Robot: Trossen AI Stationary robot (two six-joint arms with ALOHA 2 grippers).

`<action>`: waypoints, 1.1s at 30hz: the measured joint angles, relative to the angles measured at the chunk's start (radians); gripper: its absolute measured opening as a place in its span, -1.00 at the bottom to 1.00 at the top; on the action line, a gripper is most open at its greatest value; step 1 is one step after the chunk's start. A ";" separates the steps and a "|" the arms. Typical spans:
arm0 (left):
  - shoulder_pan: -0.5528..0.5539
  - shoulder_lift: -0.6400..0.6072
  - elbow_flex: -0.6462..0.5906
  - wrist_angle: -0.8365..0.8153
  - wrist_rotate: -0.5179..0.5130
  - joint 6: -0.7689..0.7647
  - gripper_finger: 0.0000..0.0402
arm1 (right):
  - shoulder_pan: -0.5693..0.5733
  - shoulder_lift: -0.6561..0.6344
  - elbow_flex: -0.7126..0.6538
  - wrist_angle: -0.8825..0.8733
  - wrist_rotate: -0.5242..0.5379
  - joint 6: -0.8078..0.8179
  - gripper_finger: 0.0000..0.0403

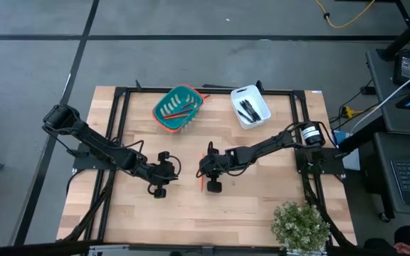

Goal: Sort pens & pencils
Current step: Put the orange pencil into the blue bin

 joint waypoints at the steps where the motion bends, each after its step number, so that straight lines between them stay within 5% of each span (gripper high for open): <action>1: 0.000 0.000 0.000 0.000 0.000 0.000 -0.86 | -0.003 0.000 -0.001 0.012 0.000 -0.007 -1.00; 17: 0.000 0.000 0.000 0.003 -0.001 0.000 -0.86 | -0.020 0.000 0.034 -0.139 -0.028 0.016 -1.00; 33: 0.000 0.000 0.000 0.003 -0.002 0.000 -0.86 | -0.014 0.045 0.037 -0.053 -0.128 0.051 -1.00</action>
